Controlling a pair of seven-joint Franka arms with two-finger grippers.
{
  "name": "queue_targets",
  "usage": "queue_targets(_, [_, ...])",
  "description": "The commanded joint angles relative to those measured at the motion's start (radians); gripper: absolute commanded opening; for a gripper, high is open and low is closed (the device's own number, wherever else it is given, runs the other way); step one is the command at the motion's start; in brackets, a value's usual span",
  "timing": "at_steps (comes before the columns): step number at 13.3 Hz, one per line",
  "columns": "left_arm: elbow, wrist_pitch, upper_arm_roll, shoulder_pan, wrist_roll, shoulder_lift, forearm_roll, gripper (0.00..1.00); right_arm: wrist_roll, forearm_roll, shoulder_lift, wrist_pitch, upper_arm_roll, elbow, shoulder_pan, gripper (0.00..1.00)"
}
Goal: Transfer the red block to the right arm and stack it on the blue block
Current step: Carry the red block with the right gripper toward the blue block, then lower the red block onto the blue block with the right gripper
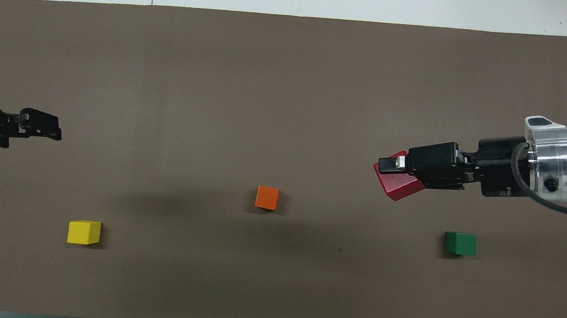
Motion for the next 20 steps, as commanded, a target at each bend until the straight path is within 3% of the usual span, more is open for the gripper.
queue_targets(1, [0.145,-0.078,0.185,-0.191,0.008,0.097,0.048,1.0,0.063,-0.201,0.006,-0.014,0.01,0.049,-0.018,0.0])
queue_targets(3, [0.107,-0.052,0.231,-0.229,0.015,0.081,0.044,1.0,0.105,-0.448,0.032,-0.011,0.015,0.103,-0.013,0.0])
queue_targets(6, [0.025,-0.044,0.27,-0.315,0.006,0.041,0.042,1.0,0.103,-0.72,0.037,0.004,0.016,0.102,-0.002,0.0])
queue_targets(8, [0.022,-0.047,0.278,-0.326,0.009,0.038,0.044,1.0,0.106,-0.87,0.037,0.035,0.019,0.085,0.015,0.0])
queue_targets(12, [0.039,0.02,0.263,-0.306,0.005,0.051,0.044,1.0,0.221,-1.052,0.063,0.22,0.019,0.004,0.016,0.0])
queue_targets(14, [0.085,0.014,0.173,-0.208,0.009,0.077,0.042,1.0,0.246,-1.069,0.091,0.321,0.019,-0.026,0.015,0.0])
queue_targets(20, [0.158,-0.07,0.168,-0.208,0.017,0.093,0.041,1.0,0.312,-1.158,0.15,0.598,0.019,-0.164,-0.013,0.0])
